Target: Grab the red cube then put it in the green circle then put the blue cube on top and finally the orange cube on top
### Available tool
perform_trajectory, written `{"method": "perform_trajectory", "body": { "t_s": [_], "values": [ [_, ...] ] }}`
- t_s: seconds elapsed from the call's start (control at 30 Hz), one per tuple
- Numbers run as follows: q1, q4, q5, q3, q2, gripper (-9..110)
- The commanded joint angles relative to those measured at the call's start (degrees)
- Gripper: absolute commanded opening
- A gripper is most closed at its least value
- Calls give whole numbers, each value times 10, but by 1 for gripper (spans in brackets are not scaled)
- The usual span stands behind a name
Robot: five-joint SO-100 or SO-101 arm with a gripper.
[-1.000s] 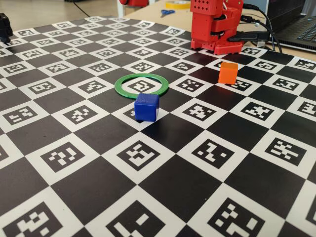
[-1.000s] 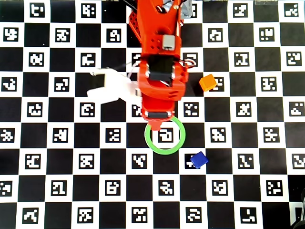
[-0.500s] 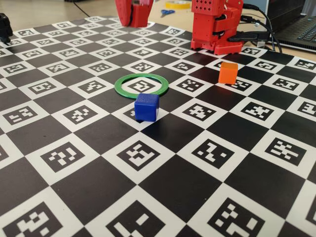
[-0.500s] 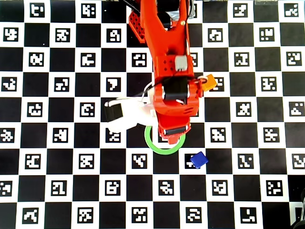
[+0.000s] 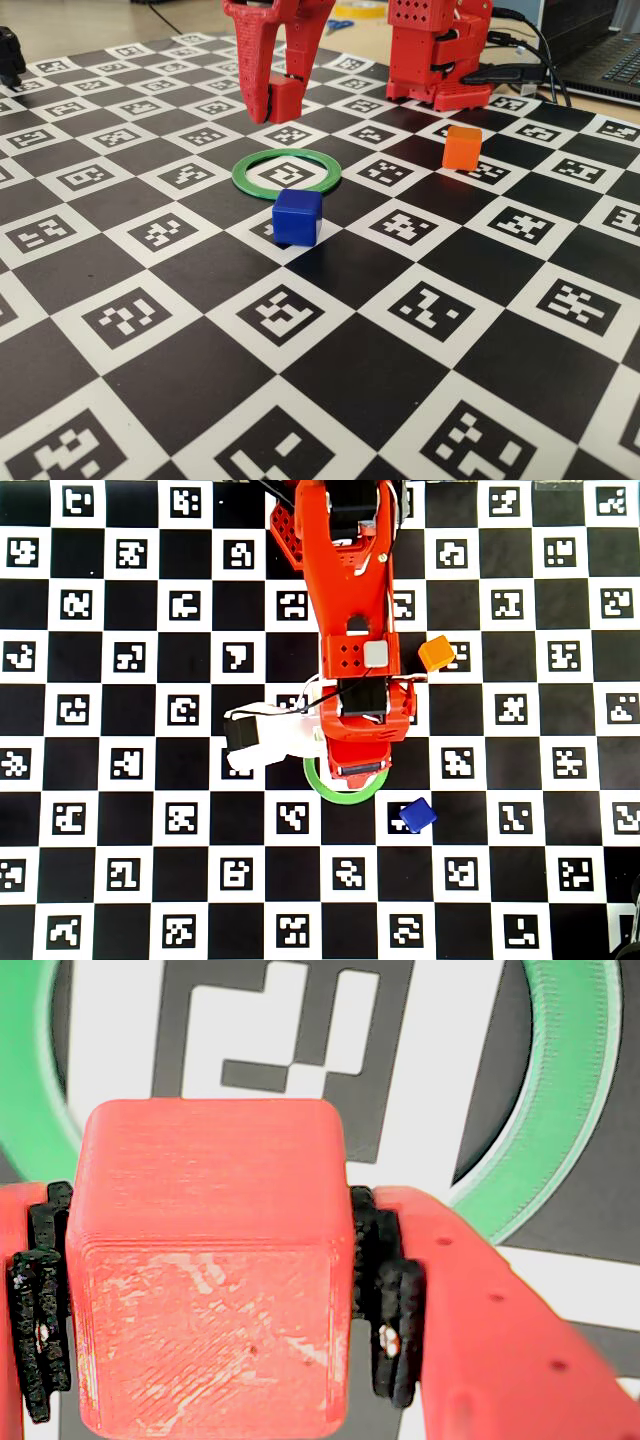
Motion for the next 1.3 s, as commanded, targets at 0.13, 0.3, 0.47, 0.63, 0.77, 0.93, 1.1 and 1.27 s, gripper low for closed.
{"method": "perform_trajectory", "body": {
  "t_s": [0.13, 0.3, 0.47, 0.63, 0.77, 0.93, 1.1, 1.27],
  "values": [
    [-4, -42, 39, 26, 4, 4],
    [-5, -64, 51, 45, -2, 4],
    [-7, -84, 58, 58, -11, 4],
    [-7, -97, 61, 63, -21, 4],
    [-7, -106, 62, 69, -25, 4],
    [-7, -112, 62, 76, -25, 4],
    [-9, -120, 69, 83, -26, 4],
    [-11, -123, 72, 87, -26, 4]
  ]
}}
